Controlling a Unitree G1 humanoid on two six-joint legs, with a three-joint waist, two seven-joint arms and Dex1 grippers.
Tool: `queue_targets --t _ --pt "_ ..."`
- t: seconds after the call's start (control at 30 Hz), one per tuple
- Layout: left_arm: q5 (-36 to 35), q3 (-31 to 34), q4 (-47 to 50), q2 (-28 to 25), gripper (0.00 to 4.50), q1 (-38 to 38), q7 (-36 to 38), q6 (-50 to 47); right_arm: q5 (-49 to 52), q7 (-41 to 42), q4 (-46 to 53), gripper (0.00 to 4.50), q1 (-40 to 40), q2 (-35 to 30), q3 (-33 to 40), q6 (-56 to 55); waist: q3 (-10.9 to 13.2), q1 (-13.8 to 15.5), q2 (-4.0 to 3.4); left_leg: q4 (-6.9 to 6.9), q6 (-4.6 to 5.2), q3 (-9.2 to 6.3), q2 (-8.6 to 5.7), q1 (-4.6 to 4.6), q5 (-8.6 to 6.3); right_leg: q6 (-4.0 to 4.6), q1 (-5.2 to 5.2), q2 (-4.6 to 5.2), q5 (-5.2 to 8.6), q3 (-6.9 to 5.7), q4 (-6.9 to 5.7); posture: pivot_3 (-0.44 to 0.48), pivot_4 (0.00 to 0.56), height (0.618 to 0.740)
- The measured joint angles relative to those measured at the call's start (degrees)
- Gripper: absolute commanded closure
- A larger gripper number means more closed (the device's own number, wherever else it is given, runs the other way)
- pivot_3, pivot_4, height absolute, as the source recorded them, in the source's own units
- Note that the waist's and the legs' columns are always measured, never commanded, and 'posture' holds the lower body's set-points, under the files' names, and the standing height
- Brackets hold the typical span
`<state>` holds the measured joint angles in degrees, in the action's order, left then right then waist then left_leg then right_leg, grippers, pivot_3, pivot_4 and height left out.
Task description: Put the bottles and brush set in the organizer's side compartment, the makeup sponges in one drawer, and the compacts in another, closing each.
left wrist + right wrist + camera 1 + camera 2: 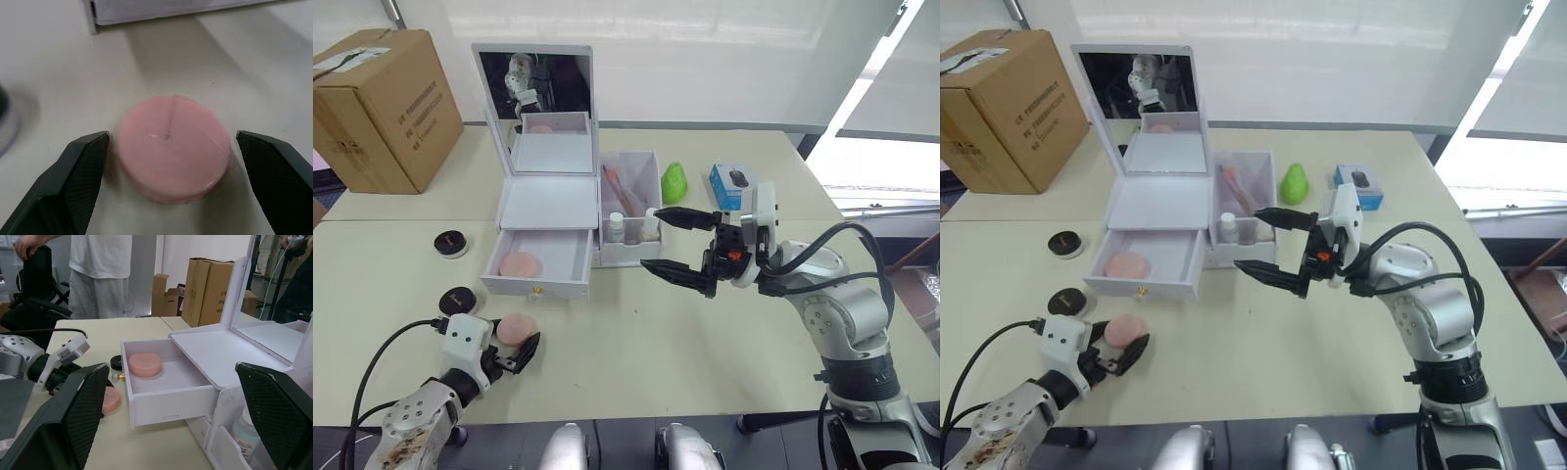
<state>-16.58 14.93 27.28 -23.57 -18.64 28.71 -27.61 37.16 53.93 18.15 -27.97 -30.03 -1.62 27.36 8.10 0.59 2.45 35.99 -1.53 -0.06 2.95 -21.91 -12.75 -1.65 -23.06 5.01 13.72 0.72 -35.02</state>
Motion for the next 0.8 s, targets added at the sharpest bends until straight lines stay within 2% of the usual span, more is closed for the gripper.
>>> queue_targets --t 0.07,0.1,0.27,0.37,0.5,0.63,0.7,0.8 --pt "0.31 -0.56 -0.12 -0.04 0.03 0.49 -0.6 -0.25 0.0 -0.25 0.25 0.0 0.01 0.0 0.0 0.41 -0.05 0.06 -0.07 0.0 0.0 0.01 -0.01 -0.02 0.0 0.0 -0.02 0.02 0.0 0.0 0.0 0.0 0.15 0.722" --pt "0.37 -0.63 -0.11 -0.04 0.21 0.56 -0.74 -0.31 0.0 -0.34 0.32 0.0 0.03 0.0 0.0 0.5 -0.05 0.08 -0.09 0.0 0.0 0.01 -0.01 -0.03 0.0 0.0 -0.03 0.03 0.0 0.0 0.0 0.0 0.15 0.722" --pt "-1.01 0.7 0.68 -0.08 1.51 0.41 -1.32 -1.45 0.0 -0.62 0.87 0.0 0.52 -0.01 0.01 0.61 -0.07 0.05 -0.08 0.0 0.0 0.01 0.0 -0.03 0.0 0.0 -0.03 0.02 0.0 0.0 0.0 0.0 0.15 0.722" --pt "-4.06 4.68 2.95 -0.29 1.51 -0.83 -1.13 -2.67 -0.09 -0.74 0.96 0.0 1.1 -0.05 0.02 0.61 -0.08 0.0 -0.06 0.0 0.0 0.0 0.01 -0.03 0.0 0.0 -0.04 0.01 0.0 0.0 0.0 0.0 0.15 0.722" --pt "-9.74 12.98 5.56 -1.54 1.51 -1.64 -0.99 -3.9 -0.52 -0.9 0.96 0.0 1.56 -0.07 0.02 0.6 -0.06 0.04 -0.08 -0.01 0.0 0.0 0.01 -0.05 0.0 0.0 -0.07 0.03 0.0 -0.01 0.0 0.0 0.15 0.722" --pt "-11.95 23.24 3.68 -9.26 1.51 -1.42 -0.01 -5.23 -0.94 -0.96 0.97 0.0 1.73 -0.15 0.02 0.6 0.01 0.03 -0.13 -0.01 0.0 -0.04 0.02 -0.01 0.0 0.01 -0.1 -0.03 0.01 -0.02 -0.01 0.0 0.15 0.722" --pt "-12.11 27.2 0.93 -13.13 1.51 1.02 0.38 -5.22 -0.98 -0.95 0.98 0.0 1.75 -0.17 0.02 0.6 0.05 0.15 -0.18 0.0 -0.01 -0.03 0.01 0.01 0.0 0.0 -0.19 0.04 0.01 -0.07 0.04 0.0 0.15 0.722" --pt "-14.09 28.2 -2.02 -17.49 1.51 7.77 1.42 -5.71 -1.12 -0.92 1.05 0.0 1.87 -0.27 0.0 0.6 0.08 0.65 -0.13 0.01 -0.02 -0.02 -0.01 -0.08 -0.01 -0.01 -0.18 0.16 0.02 -0.21 0.04 0.0 0.15 0.722"
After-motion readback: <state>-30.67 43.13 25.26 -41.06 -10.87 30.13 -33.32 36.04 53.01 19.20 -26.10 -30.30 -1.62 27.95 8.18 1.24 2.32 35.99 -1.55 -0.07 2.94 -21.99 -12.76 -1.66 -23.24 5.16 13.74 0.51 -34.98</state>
